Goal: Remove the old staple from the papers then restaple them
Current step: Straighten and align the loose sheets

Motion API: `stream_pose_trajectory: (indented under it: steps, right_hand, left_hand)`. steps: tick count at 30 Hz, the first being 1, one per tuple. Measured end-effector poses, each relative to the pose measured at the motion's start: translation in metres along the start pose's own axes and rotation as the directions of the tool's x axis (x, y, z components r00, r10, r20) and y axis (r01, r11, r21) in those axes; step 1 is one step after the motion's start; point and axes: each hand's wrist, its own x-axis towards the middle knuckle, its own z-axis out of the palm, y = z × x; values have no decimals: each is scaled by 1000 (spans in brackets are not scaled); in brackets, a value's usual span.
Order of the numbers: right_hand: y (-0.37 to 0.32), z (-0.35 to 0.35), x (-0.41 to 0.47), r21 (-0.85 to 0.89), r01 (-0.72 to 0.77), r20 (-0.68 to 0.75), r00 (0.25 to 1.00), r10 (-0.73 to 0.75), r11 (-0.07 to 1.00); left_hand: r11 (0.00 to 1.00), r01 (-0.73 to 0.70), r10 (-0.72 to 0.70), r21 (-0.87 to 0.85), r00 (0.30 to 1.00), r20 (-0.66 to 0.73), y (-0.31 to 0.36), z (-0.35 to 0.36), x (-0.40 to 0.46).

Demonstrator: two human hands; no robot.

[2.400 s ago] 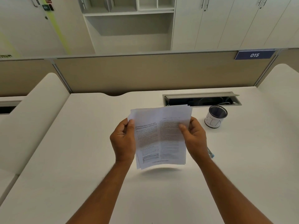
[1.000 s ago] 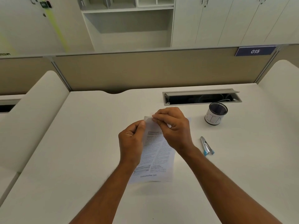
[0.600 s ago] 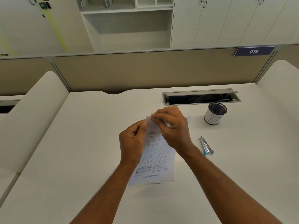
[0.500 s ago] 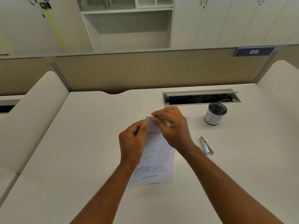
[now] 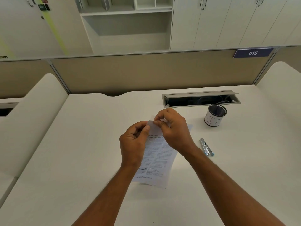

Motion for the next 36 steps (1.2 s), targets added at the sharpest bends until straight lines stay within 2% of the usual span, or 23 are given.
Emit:
stream_pose_trajectory:
  steps: [7,12,20,29,36]
  right_hand:
    - [-2,-1,-1,37,52,5,999,-52,998]
    - [-4,-4,2,18,43,1,999,-43,999]
    - [-9,-10,6,30,-7,3,1000,7,1000]
    - [-11,-9,10,33,-101,0,995,101,994]
    - [-11,-9,11,8,-93,9,996,92,996]
  left_hand:
    - [997,76,-76,1,989,127,5,-4,7]
    - [999,33,-35,17,996,78,7,-5,7]
    - [990,-127,124,65,991,44,11,-3,4]
    - [985,-160,157,71,987,42,10,-3,-1]
    - [983,-162,161,91,987,20,10,-2,-2]
